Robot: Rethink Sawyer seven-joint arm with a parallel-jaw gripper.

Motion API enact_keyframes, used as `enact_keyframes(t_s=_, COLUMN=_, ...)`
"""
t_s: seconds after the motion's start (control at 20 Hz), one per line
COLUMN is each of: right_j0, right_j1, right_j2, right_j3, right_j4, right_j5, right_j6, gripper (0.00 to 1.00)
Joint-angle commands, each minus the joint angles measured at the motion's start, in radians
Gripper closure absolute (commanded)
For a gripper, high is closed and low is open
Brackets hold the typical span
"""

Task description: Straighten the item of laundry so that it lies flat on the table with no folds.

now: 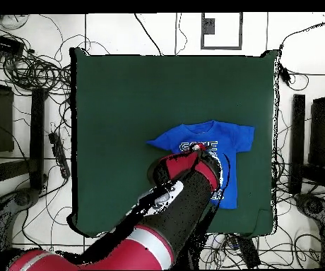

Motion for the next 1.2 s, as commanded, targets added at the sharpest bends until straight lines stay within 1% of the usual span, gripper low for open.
enact_keyframes(t_s=0.05, right_j0=0.039, right_j1=0.076, right_j2=0.029, right_j3=0.006, right_j4=0.123, right_j5=0.076, right_j6=0.176, gripper=0.00)
enact_keyframes(t_s=0.15, right_j0=0.039, right_j1=0.054, right_j2=0.033, right_j3=0.021, right_j4=0.135, right_j5=0.083, right_j6=0.153, gripper=0.00)
enact_keyframes(t_s=0.3, right_j0=0.038, right_j1=-0.010, right_j2=0.034, right_j3=0.054, right_j4=0.133, right_j5=0.127, right_j6=0.100, gripper=0.00)
enact_keyframes(t_s=0.35, right_j0=0.035, right_j1=-0.018, right_j2=0.036, right_j3=0.062, right_j4=0.136, right_j5=0.118, right_j6=0.103, gripper=0.00)
enact_keyframes(t_s=0.55, right_j0=0.034, right_j1=-0.001, right_j2=0.028, right_j3=0.066, right_j4=0.142, right_j5=0.097, right_j6=0.122, gripper=0.00)
enact_keyframes(t_s=0.8, right_j0=0.062, right_j1=-0.036, right_j2=0.026, right_j3=0.065, right_j4=0.158, right_j5=0.168, right_j6=0.109, gripper=0.00)
enact_keyframes(t_s=1.05, right_j0=0.072, right_j1=-0.060, right_j2=0.033, right_j3=0.077, right_j4=0.167, right_j5=0.188, right_j6=0.099, gripper=0.00)
enact_keyframes(t_s=1.2, right_j0=0.090, right_j1=-0.059, right_j2=0.033, right_j3=0.074, right_j4=0.180, right_j5=0.207, right_j6=0.116, gripper=0.00)
